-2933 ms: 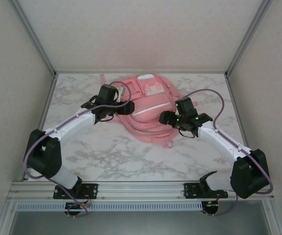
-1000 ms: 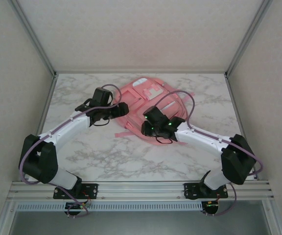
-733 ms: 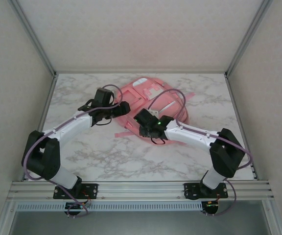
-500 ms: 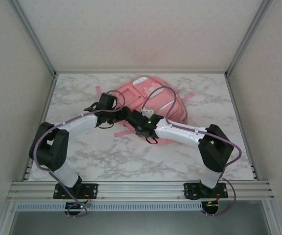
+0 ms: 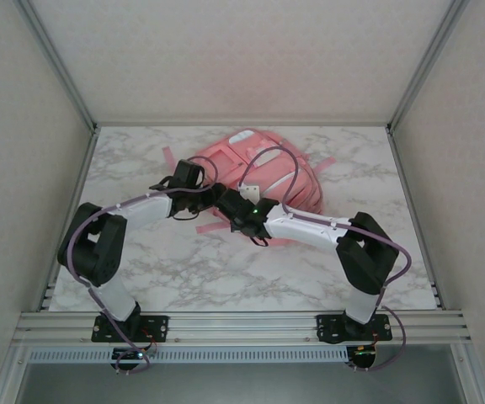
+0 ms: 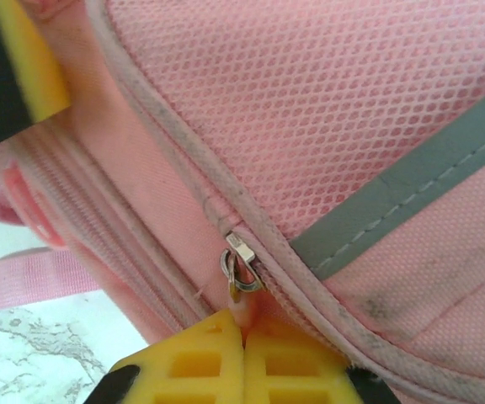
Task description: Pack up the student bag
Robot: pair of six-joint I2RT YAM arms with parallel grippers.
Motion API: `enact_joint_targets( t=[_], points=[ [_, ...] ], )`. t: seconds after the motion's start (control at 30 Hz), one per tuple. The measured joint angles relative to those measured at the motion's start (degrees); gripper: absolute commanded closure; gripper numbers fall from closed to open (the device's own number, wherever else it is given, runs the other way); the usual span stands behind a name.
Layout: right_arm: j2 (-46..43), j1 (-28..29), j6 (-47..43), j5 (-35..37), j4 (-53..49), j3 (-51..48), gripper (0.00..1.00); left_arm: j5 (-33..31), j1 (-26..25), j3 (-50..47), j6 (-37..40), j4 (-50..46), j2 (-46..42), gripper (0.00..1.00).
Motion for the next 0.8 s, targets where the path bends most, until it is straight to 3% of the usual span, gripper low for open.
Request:
enact_joint_targets(
  t=[0.1, 0.23, 0.53, 0.7, 0.8],
  points=[
    [-1.51, -0.87, -2.69, -3.50, 1.53, -1.62, 1.00, 0.31, -0.17, 2.27, -0.20, 0.20, 2.69, 0.64],
    [-5.29, -3.23, -6.03, -9.90, 2.75, -5.16, 1.00, 0.26, -0.61, 5.70, 0.11, 0.17, 5.75, 0.77],
    [-14.62, -11.19, -13.22, -20.52, 4.22, -17.09, 1.00, -1.90, 0.55, 11.91, 1.40, -1.86, 9.68, 0.78],
    [-17.51, -15.63, -15.80, -23.17, 3.23, -18.82, 1.00, -2.08, 0.85, 13.38, 2.32, -4.07, 9.81, 0.77],
    [-18.40, -16.52, -15.67, -23.30, 2.03, -18.03, 0.87, -1.53, 1.16, 13.40, 2.27, -4.02, 9.81, 0.78]
  ],
)
